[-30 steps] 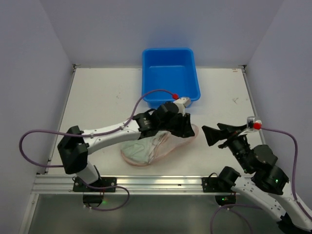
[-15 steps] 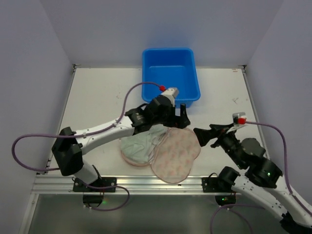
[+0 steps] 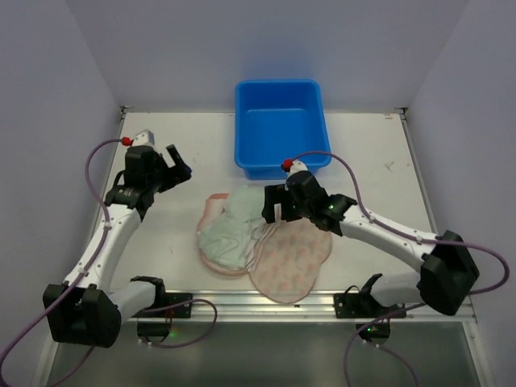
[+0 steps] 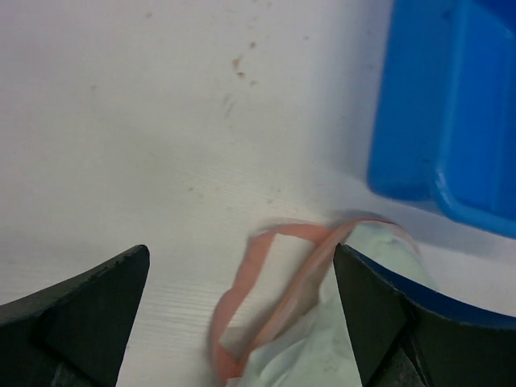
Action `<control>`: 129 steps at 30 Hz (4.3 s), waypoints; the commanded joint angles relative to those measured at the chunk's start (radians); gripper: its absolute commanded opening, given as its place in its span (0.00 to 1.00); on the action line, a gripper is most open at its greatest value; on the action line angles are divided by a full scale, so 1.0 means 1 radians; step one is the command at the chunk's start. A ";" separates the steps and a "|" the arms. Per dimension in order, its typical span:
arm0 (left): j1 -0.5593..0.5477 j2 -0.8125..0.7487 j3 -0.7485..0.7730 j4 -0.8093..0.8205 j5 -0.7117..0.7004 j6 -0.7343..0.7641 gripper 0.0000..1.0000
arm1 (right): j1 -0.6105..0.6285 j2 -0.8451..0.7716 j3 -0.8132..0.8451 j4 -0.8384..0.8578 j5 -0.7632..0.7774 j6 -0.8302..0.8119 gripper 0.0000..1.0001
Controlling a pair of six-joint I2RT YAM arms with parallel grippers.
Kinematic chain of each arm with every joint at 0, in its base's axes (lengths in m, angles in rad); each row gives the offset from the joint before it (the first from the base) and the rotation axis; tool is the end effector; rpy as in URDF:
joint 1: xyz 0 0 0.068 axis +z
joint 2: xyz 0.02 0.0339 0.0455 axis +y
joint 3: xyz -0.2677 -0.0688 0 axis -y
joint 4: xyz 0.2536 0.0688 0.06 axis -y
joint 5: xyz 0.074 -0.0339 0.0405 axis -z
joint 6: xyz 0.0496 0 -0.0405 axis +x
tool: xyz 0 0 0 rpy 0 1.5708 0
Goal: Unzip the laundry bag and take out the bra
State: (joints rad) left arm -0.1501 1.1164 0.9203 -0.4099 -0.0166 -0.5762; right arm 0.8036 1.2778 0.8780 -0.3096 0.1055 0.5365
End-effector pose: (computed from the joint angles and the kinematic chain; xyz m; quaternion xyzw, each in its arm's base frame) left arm 0.2617 -0.0387 0.2931 -0.1911 0.8650 -0.1579 0.4362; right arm 0.2073 0.2074 0.2460 -0.0990 0.9023 0.2214 0.3565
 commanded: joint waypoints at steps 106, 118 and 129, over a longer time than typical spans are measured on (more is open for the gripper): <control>0.211 -0.040 -0.222 0.083 0.136 0.164 1.00 | -0.443 0.747 1.083 0.136 -0.391 -0.906 0.00; 0.224 -0.004 -0.219 0.086 0.167 0.164 1.00 | -0.494 0.990 1.371 0.167 -0.173 -0.797 0.77; 0.227 -0.052 -0.230 0.100 0.182 0.161 1.00 | -0.414 0.487 0.959 0.135 -0.299 -0.624 0.99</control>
State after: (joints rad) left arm 0.0658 1.0992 0.6933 -0.3565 0.1398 -0.4408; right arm 0.3397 1.9743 1.9026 -0.2020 -0.1158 -0.1604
